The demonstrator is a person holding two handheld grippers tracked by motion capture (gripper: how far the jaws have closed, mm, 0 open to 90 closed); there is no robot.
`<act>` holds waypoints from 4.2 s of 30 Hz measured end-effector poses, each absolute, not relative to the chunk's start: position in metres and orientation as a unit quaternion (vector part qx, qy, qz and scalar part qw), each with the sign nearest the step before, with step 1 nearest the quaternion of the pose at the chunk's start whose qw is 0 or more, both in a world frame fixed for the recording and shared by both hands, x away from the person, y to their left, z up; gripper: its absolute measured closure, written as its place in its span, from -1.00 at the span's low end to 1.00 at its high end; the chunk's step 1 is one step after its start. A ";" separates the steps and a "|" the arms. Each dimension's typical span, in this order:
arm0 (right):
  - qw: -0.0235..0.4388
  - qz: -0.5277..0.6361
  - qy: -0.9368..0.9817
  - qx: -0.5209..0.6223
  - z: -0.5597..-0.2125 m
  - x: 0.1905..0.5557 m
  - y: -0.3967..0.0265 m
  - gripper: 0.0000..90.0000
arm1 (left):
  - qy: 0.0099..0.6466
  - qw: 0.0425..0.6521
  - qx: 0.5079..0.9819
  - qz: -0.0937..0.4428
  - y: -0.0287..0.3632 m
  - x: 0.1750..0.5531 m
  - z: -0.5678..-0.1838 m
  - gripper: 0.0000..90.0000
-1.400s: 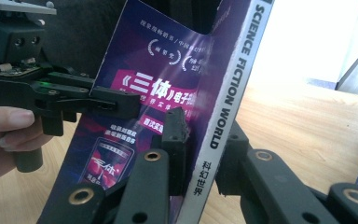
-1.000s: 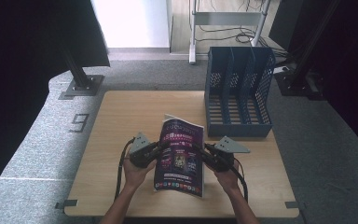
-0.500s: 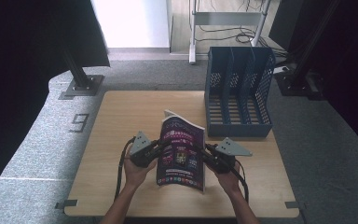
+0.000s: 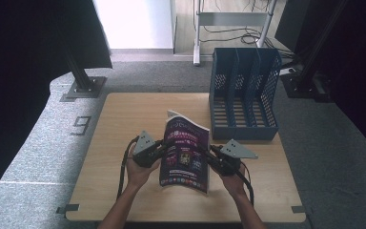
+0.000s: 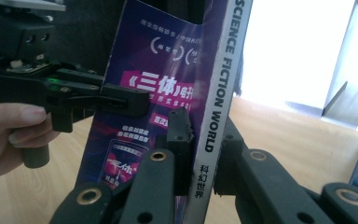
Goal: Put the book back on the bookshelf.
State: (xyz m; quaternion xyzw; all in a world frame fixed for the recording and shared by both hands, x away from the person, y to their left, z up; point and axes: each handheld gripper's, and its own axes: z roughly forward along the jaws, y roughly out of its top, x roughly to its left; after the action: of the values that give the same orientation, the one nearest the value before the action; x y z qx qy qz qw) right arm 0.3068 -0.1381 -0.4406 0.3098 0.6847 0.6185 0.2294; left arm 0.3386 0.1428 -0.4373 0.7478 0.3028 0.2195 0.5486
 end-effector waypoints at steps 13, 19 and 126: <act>0.226 0.628 0.684 0.295 -0.446 0.304 -0.140 0.81 | 0.300 0.563 0.740 0.215 0.152 0.331 -0.443 0.81; 0.216 0.631 0.684 0.295 -0.446 0.302 -0.143 0.81 | 0.323 0.552 0.735 0.225 0.156 0.333 -0.453 0.25; 0.258 0.613 0.708 0.236 -0.448 0.299 -0.120 0.80 | 0.321 0.578 0.726 0.191 0.144 0.345 -0.433 -0.55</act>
State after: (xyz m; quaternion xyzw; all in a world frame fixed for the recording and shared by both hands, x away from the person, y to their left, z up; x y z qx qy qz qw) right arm 0.2989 -0.1202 -0.4482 0.2358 0.7084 0.6130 0.2585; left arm 0.3454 0.1443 -0.4331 0.7259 0.3209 0.1907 0.5777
